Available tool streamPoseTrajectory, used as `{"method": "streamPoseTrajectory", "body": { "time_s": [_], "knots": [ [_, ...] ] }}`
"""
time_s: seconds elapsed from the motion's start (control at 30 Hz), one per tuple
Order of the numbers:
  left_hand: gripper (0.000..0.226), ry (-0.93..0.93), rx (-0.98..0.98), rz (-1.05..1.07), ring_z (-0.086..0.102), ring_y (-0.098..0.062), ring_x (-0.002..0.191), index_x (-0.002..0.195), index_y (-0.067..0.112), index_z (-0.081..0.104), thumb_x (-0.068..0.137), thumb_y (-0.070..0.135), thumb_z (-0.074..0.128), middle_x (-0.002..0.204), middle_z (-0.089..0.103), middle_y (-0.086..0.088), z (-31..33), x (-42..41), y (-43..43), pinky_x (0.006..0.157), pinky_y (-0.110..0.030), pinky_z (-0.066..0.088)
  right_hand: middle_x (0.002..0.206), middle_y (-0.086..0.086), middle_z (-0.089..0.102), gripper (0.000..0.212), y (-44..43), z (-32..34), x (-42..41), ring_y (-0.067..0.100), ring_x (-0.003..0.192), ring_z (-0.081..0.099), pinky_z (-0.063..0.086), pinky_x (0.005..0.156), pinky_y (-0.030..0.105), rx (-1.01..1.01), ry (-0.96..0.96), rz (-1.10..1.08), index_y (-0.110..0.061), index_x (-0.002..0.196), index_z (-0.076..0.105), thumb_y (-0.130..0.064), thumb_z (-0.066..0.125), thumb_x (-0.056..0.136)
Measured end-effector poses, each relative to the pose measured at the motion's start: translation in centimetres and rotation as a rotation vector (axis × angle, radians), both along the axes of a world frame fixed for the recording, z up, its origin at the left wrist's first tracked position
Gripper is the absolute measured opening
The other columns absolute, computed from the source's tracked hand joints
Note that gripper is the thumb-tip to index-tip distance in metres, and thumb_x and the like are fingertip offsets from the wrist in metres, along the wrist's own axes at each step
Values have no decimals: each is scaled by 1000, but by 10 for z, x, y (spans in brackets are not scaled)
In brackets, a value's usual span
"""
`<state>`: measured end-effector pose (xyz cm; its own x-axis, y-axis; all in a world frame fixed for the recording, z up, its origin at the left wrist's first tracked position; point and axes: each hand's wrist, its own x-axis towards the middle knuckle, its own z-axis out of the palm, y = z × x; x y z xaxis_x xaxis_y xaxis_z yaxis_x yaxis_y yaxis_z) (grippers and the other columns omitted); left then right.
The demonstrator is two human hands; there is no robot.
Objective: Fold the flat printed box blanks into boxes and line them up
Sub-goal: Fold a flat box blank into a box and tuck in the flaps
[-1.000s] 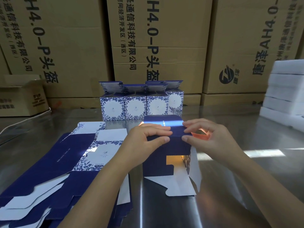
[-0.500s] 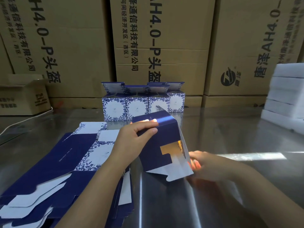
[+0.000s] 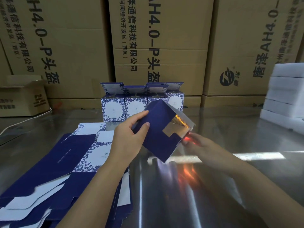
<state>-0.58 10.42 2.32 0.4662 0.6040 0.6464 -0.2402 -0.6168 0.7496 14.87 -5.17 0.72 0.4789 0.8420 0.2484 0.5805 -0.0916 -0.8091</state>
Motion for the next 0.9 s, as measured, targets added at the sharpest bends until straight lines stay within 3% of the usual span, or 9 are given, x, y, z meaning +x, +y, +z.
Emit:
{"method": "streamPoseTrajectory", "body": {
  "time_s": [0.1, 0.17, 0.27, 0.33, 0.43, 0.5, 0.57, 0.7, 0.9],
  "knots": [
    [38, -15, -20, -11, 56, 13, 101, 111, 33, 59, 88, 3, 60, 108, 62, 25, -1, 4, -2, 80, -3, 43, 107, -24, 64, 17, 2, 4, 0, -2, 110, 56, 41, 97, 24, 142, 132, -46, -46, 98, 58, -34, 46, 98],
    [36, -10, -45, -43, 60, 5, 101, 112, 27, 61, 88, 0, 58, 109, 66, 15, -2, 6, -4, 80, -7, 46, 107, -23, 66, 20, 1, 6, 0, -1, 107, 59, 44, 95, 27, 195, 212, -62, -48, 108, 56, -39, 41, 99],
    [30, 0, -126, -105, 63, -6, 102, 107, 25, 62, 90, 1, 55, 108, 68, 7, -3, 9, -9, 94, -32, 50, 109, -25, 65, 33, -2, 13, 1, 2, 104, 63, 49, 91, 34, 263, 263, -51, -47, 129, 47, -48, 31, 100],
    [28, -5, -186, -137, 64, -11, 103, 103, 30, 61, 94, 5, 52, 107, 69, 7, -3, 10, -13, 92, -42, 51, 112, -25, 64, 38, -4, 17, 3, 3, 106, 61, 52, 89, 39, 295, 292, -63, -47, 132, 44, -55, 29, 98],
    [25, -30, -283, -204, 67, -12, 99, 108, 31, 60, 98, 14, 46, 102, 70, 8, 1, 7, -17, 70, -34, 58, 112, -24, 63, 35, -5, 20, 5, 3, 106, 61, 55, 86, 40, 311, 311, -104, -51, 125, 49, -59, 30, 97],
    [25, -27, -320, -229, 68, -10, 94, 115, 32, 58, 100, 20, 41, 102, 70, 7, 4, 5, -19, 59, -28, 56, 107, -26, 66, 31, -5, 20, 4, -2, 97, 64, 57, 78, 33, 330, 293, -113, -53, 118, 54, -56, 30, 98],
    [27, 15, -324, -236, 68, -14, 93, 120, 37, 52, 101, 27, 36, 106, 67, 1, 5, 5, -20, 59, -30, 58, 107, -24, 67, 30, -6, 20, 3, -4, 94, 64, 55, 70, 22, 377, 260, -103, -53, 114, 58, -53, 32, 99],
    [28, 139, -369, -301, 69, -20, 89, 124, 48, 38, 99, 45, 25, 109, 62, -3, 7, 6, -26, 62, -37, 60, 104, -18, 70, 26, -7, 17, 8, -2, 94, 64, 48, 77, 25, 535, 200, -188, -46, 104, 67, -49, 46, 88],
    [58, 244, -540, -322, 66, -18, 94, 115, 34, 52, 90, 63, 10, 100, 66, -7, 8, 10, -25, 61, -38, 59, 96, -16, 71, 20, -8, 14, 10, -6, 84, 61, 45, 65, 6, 650, 143, -222, -34, 99, 70, -38, 56, 86]
  ]
}}
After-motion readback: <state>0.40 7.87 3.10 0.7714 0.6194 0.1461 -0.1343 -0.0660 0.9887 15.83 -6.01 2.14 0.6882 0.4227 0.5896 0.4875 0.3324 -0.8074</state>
